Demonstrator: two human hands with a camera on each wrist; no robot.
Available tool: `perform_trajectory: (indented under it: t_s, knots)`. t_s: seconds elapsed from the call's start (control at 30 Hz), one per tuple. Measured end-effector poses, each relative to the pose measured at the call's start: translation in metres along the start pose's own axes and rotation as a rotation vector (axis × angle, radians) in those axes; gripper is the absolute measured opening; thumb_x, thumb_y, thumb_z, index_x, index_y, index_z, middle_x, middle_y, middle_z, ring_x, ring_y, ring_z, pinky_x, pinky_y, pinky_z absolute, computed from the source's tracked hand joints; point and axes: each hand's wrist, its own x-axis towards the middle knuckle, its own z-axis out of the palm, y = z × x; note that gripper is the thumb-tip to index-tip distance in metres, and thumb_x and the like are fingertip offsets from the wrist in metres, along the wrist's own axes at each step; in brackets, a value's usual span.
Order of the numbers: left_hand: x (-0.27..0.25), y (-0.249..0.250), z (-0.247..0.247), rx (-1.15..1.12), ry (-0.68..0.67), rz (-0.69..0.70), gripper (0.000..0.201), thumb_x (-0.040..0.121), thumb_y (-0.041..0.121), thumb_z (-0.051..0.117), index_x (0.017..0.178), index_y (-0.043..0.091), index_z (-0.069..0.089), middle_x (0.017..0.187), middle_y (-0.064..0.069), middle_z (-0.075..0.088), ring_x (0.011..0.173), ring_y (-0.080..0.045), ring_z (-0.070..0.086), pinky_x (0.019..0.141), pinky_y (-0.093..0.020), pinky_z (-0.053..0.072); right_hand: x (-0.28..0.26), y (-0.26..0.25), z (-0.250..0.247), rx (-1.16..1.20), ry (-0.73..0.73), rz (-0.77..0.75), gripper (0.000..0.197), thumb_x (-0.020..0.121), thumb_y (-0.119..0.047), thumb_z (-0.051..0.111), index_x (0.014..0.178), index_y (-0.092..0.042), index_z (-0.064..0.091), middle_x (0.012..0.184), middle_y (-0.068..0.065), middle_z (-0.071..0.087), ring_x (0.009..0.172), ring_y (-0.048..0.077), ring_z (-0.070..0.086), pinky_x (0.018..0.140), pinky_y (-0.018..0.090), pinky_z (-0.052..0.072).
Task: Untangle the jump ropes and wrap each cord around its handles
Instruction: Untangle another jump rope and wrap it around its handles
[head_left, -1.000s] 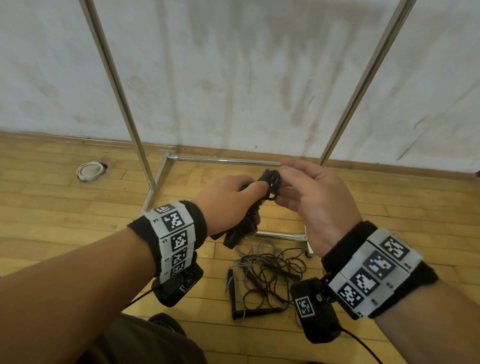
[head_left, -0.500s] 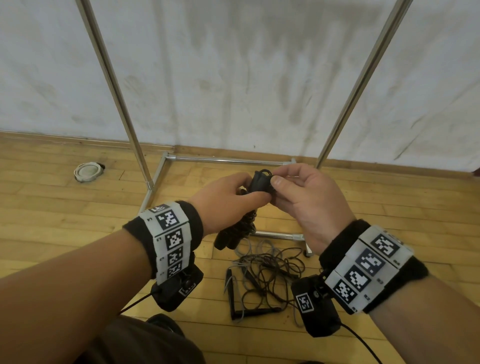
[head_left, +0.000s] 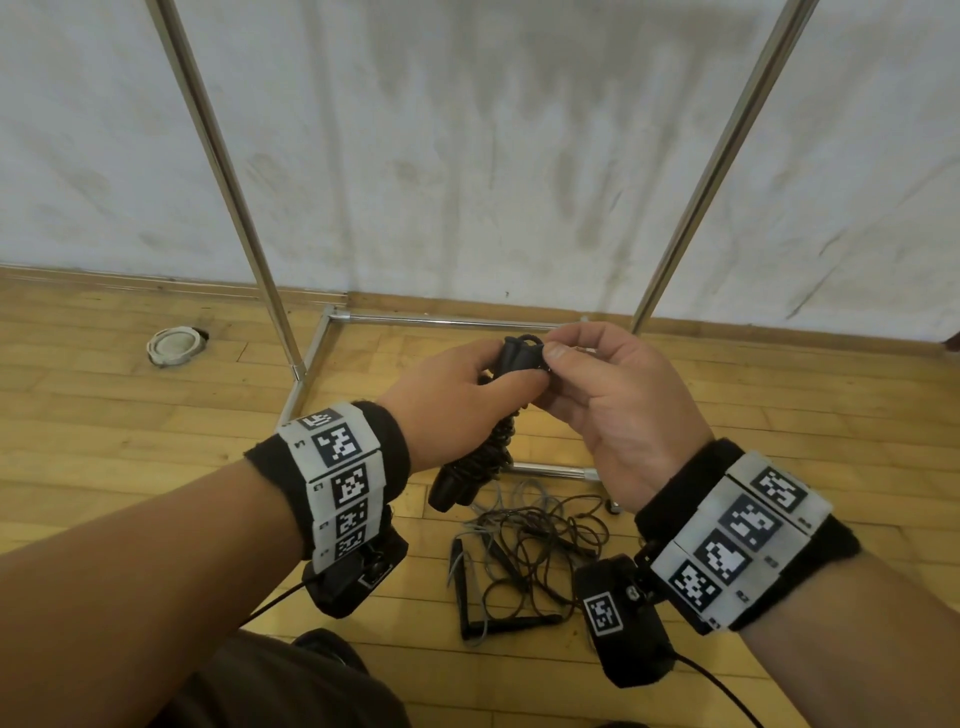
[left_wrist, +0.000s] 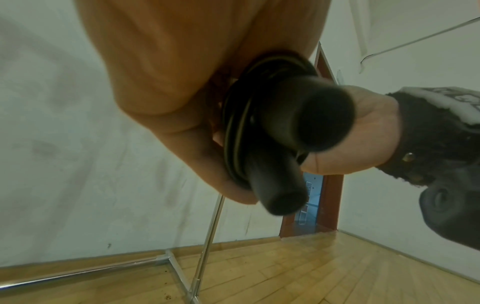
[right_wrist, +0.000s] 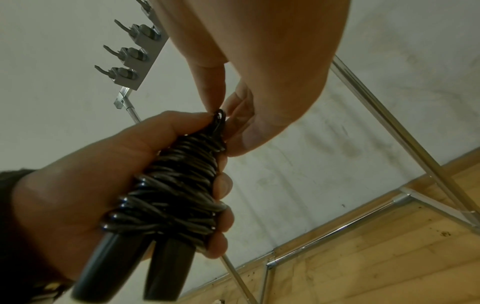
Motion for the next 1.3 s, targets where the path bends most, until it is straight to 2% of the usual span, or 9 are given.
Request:
perform_trajectory:
  t_s: [0.07,0.23,0.4,0.57,0.8,0.93,1.13,1.23,1.3]
  knots:
    - [0.0,-0.001,0.0,0.023,-0.012,-0.003,0.02,0.1,0.057,0.06,0.099,0.039,0.066,0.08,0.011,0.069,0.068,-0.004,0.066,0.07,-0.033,0.058,0.0,0.0,0.002,0.004,0.006,0.011,0.015,0.097,-0.002,0.064,0.111,-0.002,0.064,0.114,0.027,0.071,0.102,0.038,0.073,0.084,0.04,0.062]
    - [-0.001,0.002,0.0,0.038,-0.026,0.001,0.023,0.102,0.055,0.057,0.098,0.036,0.068,0.082,0.01,0.069,0.073,-0.011,0.063,0.07,-0.033,0.051,-0.001,0.0,0.003,0.009,0.017,0.019,0.026,0.092,-0.002,0.07,0.117,0.0,0.062,0.117,0.031,0.068,0.105,0.04,0.071,0.088,0.044,0.061]
    - [-0.001,0.002,-0.002,-0.03,-0.036,-0.01,0.025,0.102,0.057,0.057,0.104,0.038,0.072,0.083,0.011,0.071,0.077,-0.01,0.064,0.075,-0.035,0.054,0.001,0.0,0.004,0.015,0.017,0.008,0.029,0.091,-0.003,0.071,0.118,0.002,0.061,0.115,0.03,0.069,0.098,0.033,0.071,0.093,0.051,0.059]
    - [-0.001,0.003,-0.003,-0.095,-0.063,-0.001,0.023,0.102,0.055,0.057,0.102,0.039,0.073,0.082,0.009,0.071,0.078,-0.014,0.066,0.082,-0.047,0.058,0.001,0.0,0.006,0.023,0.019,-0.001,0.019,0.093,-0.005,0.069,0.111,-0.003,0.063,0.102,0.014,0.071,0.094,0.028,0.071,0.086,0.042,0.061]
    - [0.0,0.007,-0.006,-0.121,-0.088,0.014,0.03,0.09,0.064,0.055,0.1,0.042,0.074,0.079,0.016,0.071,0.076,-0.009,0.066,0.08,-0.04,0.056,0.0,-0.003,0.009,0.134,-0.009,0.014,0.015,0.096,-0.006,0.064,0.111,-0.006,0.062,0.102,0.016,0.067,0.09,0.027,0.068,0.073,0.033,0.059]
    - [-0.001,0.012,-0.007,-0.16,-0.101,0.036,0.033,0.088,0.065,0.054,0.097,0.041,0.074,0.082,0.012,0.071,0.079,-0.013,0.066,0.089,-0.052,0.058,0.001,-0.007,0.01,0.18,-0.018,0.007,0.011,0.098,-0.005,0.061,0.107,-0.011,0.063,0.1,0.015,0.066,0.082,0.021,0.068,0.068,0.029,0.057]
    - [-0.001,0.018,-0.012,-0.218,-0.104,0.062,0.03,0.09,0.061,0.057,0.098,0.04,0.075,0.079,0.014,0.068,0.076,-0.012,0.062,0.085,-0.052,0.055,0.001,-0.017,0.01,0.211,-0.017,0.018,0.022,0.097,-0.006,0.061,0.119,-0.01,0.061,0.103,0.014,0.066,0.09,0.024,0.065,0.076,0.034,0.053]
    - [-0.003,0.018,-0.015,-0.256,-0.131,0.081,0.025,0.092,0.057,0.058,0.095,0.039,0.074,0.082,0.007,0.069,0.08,-0.019,0.064,0.093,-0.062,0.055,-0.001,-0.021,0.011,0.213,-0.03,0.032,0.023,0.097,-0.007,0.061,0.121,-0.009,0.061,0.109,0.016,0.062,0.099,0.029,0.057,0.085,0.039,0.045]
    - [-0.004,0.019,-0.018,-0.279,-0.147,0.097,0.022,0.094,0.055,0.057,0.092,0.04,0.074,0.081,0.008,0.069,0.079,-0.019,0.065,0.093,-0.062,0.056,-0.003,-0.023,0.012,0.22,-0.051,0.041,0.022,0.098,-0.007,0.06,0.119,-0.01,0.061,0.11,0.017,0.062,0.1,0.029,0.057,0.088,0.04,0.045]
